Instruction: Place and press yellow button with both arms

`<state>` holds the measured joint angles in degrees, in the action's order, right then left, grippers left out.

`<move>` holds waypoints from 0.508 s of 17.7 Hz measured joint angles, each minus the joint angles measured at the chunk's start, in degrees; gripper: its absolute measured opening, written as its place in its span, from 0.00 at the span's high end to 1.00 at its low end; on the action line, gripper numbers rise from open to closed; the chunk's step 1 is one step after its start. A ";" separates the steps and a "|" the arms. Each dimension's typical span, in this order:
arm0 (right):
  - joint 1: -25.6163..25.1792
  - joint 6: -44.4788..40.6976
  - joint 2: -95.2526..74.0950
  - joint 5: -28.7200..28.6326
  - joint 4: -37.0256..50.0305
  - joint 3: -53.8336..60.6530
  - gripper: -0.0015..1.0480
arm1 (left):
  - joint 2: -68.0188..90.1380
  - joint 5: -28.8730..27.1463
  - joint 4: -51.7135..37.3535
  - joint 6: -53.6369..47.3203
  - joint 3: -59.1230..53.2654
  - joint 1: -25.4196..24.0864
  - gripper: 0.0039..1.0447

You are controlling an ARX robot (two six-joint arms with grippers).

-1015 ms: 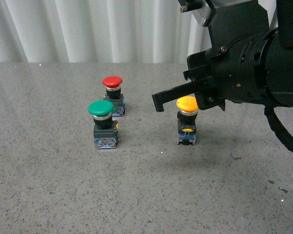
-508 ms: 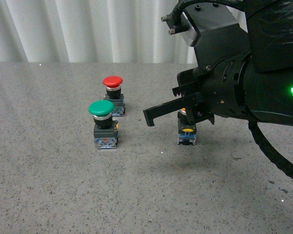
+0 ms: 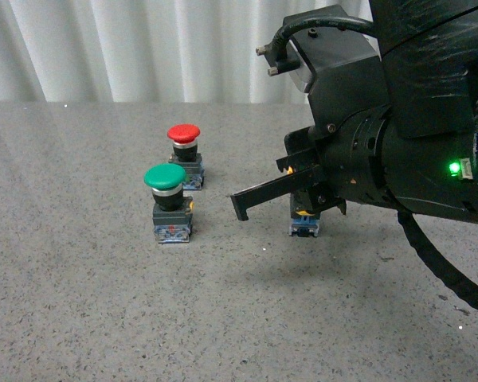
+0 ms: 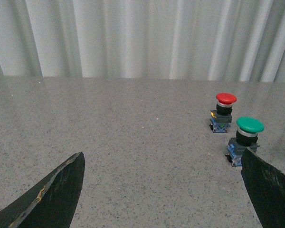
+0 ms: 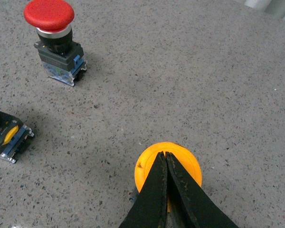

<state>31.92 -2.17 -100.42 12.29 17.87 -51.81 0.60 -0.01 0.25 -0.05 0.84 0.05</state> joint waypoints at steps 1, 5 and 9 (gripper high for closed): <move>0.02 0.00 -0.04 0.15 -0.17 0.00 0.98 | 0.00 0.00 0.00 0.00 0.00 0.00 0.06; 0.37 0.02 0.11 0.42 0.52 0.02 0.98 | 0.00 0.00 0.00 0.00 0.00 0.00 0.06; 0.72 1.01 1.25 2.05 1.33 0.00 0.98 | 0.00 0.00 0.00 0.00 0.00 0.00 0.06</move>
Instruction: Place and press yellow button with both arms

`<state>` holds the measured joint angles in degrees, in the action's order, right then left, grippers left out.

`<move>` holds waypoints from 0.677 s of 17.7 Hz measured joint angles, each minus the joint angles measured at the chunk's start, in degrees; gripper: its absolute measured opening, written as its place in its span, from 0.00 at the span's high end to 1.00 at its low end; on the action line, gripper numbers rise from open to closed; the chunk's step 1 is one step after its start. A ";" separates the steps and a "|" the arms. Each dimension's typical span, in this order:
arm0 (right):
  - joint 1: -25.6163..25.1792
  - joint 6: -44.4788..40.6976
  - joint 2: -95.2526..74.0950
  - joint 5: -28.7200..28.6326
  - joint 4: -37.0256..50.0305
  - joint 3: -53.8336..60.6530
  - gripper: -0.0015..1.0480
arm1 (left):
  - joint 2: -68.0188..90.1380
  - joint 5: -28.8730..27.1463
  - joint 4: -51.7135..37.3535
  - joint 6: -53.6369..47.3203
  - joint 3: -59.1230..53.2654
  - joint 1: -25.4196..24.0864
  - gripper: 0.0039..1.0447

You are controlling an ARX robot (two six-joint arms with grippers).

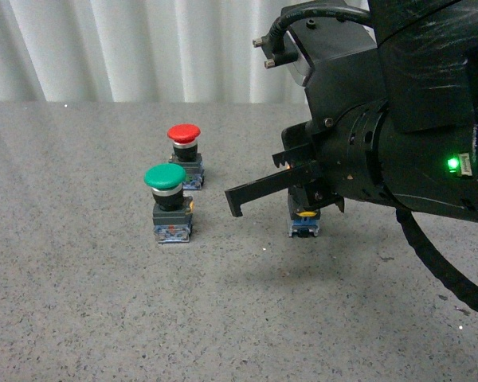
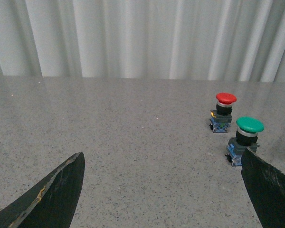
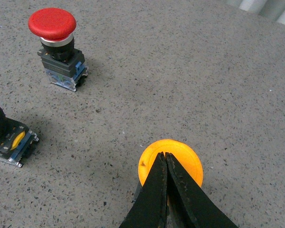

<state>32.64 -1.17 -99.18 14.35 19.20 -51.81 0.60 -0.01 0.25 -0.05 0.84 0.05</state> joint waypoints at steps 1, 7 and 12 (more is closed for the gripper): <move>0.07 0.59 0.24 0.48 0.42 0.00 0.98 | 0.00 0.00 0.00 0.00 0.00 0.00 0.06; 0.28 9.70 9.99 -0.15 4.07 -0.37 0.98 | 0.00 0.00 -0.02 0.00 0.00 0.00 0.06; -3.74 15.89 22.34 -4.52 3.41 6.40 0.98 | 0.00 0.00 0.00 0.00 0.00 0.00 0.06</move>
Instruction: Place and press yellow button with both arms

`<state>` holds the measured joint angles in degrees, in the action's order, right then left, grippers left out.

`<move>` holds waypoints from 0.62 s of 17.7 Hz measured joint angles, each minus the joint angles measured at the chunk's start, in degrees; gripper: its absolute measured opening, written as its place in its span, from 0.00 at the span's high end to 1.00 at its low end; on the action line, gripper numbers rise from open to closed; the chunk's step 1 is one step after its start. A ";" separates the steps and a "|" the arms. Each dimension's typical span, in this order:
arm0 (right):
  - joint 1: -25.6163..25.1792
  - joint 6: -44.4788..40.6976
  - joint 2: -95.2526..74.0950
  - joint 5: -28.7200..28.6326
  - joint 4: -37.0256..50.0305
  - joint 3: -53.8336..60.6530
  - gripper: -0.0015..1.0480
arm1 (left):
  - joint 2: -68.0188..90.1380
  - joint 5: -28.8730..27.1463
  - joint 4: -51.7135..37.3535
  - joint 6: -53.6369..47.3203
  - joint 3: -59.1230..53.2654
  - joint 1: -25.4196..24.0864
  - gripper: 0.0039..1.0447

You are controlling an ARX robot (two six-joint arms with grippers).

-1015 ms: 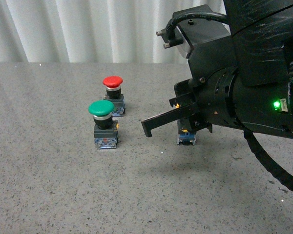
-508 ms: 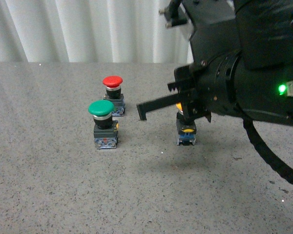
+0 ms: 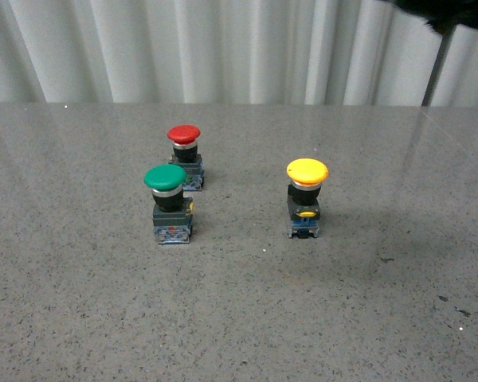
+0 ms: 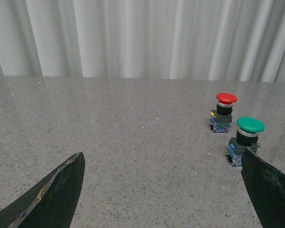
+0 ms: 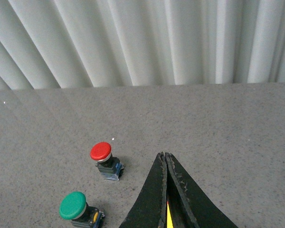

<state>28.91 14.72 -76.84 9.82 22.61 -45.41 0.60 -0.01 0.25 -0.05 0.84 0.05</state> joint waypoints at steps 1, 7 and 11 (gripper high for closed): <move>-1.44 1.16 5.07 -0.72 -0.37 3.50 0.98 | 0.00 0.00 0.00 0.00 0.00 0.00 0.06; -6.21 -6.88 21.92 9.09 3.54 17.70 0.98 | 0.00 -0.02 0.00 0.00 0.00 0.00 0.06; -23.21 -13.29 48.33 -3.43 -8.79 34.01 0.98 | 0.00 0.00 -0.02 0.00 0.00 0.00 0.06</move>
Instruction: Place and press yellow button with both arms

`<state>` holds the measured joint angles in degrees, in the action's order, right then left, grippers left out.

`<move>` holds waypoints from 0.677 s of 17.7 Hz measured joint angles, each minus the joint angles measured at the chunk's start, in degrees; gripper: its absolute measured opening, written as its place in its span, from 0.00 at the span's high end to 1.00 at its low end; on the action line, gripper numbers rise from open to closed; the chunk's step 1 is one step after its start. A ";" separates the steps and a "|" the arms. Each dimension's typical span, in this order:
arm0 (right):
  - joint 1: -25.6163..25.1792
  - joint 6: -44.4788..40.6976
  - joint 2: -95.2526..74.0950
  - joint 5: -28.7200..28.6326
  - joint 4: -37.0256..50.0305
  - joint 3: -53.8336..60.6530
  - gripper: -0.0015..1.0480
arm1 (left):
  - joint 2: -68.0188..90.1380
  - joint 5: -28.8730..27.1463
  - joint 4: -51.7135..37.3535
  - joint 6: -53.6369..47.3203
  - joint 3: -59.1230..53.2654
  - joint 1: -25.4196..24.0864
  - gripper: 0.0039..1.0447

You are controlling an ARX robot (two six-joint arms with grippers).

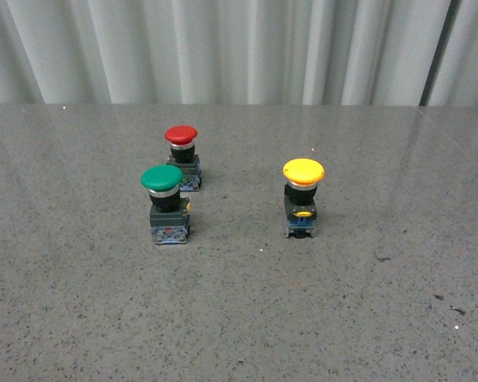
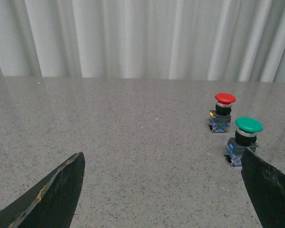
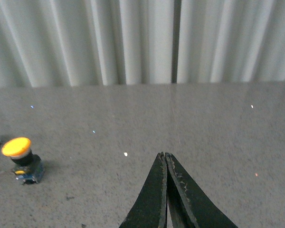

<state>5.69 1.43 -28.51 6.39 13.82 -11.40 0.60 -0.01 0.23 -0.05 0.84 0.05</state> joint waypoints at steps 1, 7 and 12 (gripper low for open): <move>-4.26 -0.22 3.52 -4.33 0.17 0.96 0.98 | 0.00 -0.02 0.02 0.00 0.00 0.00 0.06; -5.70 -0.90 10.23 -6.38 -0.68 6.01 0.98 | 0.00 0.00 0.02 0.00 0.00 0.00 0.06; -5.70 -0.98 14.84 -6.38 -3.21 8.41 0.98 | 0.00 0.00 0.00 0.00 0.00 0.00 0.06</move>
<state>-0.01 0.45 -13.67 0.01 10.61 -2.98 0.60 -0.01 0.23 -0.05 0.84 0.05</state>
